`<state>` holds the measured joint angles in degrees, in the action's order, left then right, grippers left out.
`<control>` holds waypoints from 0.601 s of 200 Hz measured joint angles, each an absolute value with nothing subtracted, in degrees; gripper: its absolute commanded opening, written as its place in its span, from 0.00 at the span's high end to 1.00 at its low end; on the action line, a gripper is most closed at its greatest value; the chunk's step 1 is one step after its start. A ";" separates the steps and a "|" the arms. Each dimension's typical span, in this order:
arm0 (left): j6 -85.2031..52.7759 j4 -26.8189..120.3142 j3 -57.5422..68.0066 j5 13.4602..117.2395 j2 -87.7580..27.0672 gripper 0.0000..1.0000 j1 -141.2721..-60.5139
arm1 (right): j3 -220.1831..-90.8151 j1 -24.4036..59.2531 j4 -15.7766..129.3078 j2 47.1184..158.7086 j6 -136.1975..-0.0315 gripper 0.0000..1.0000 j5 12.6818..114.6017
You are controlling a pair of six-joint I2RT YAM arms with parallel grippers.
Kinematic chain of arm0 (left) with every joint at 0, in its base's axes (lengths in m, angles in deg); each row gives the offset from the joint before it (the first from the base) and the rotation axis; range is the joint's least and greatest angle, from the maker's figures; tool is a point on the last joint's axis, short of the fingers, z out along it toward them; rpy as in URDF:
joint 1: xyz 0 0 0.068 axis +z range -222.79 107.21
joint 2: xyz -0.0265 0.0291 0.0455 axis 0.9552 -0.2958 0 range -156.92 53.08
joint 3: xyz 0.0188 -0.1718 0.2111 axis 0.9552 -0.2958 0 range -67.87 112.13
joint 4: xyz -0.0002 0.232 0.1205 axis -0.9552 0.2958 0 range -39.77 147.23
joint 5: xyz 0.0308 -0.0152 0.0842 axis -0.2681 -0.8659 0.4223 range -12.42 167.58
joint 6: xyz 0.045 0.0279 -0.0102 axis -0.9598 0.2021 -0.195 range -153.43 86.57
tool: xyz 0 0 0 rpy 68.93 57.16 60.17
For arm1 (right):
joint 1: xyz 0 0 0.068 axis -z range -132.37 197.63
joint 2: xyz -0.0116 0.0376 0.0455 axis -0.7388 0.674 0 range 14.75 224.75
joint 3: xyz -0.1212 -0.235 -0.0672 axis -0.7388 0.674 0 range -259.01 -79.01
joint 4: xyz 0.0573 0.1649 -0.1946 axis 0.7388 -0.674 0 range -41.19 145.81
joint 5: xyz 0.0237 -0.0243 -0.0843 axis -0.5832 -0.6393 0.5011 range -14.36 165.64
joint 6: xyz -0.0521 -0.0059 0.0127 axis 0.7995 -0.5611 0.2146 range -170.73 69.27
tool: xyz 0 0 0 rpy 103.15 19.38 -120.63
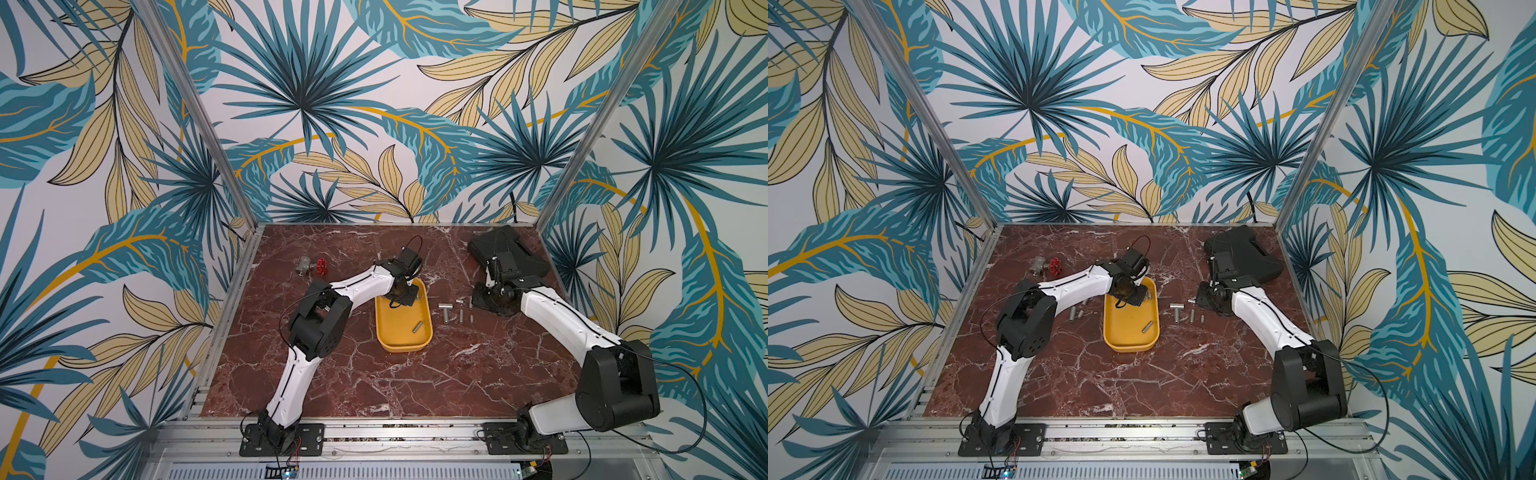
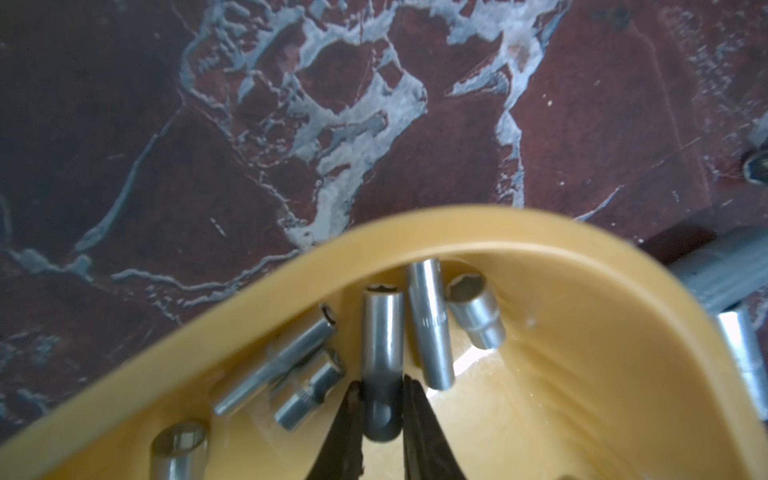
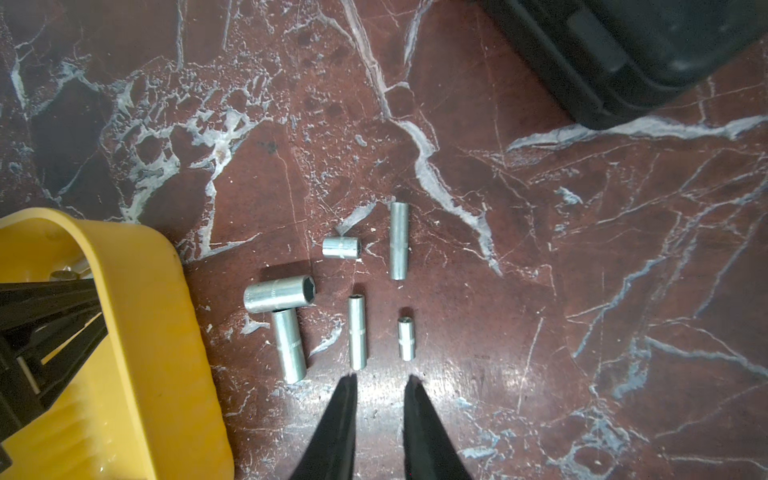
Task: Take out the socket from the storage box
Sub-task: Pick up the socket head from the storage box.
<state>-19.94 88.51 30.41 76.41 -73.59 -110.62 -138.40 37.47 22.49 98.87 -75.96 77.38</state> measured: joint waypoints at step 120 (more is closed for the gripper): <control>-20.24 88.60 30.43 77.24 -74.18 0.75 -110.66 | -138.40 37.50 22.49 98.87 -75.94 0.77 77.36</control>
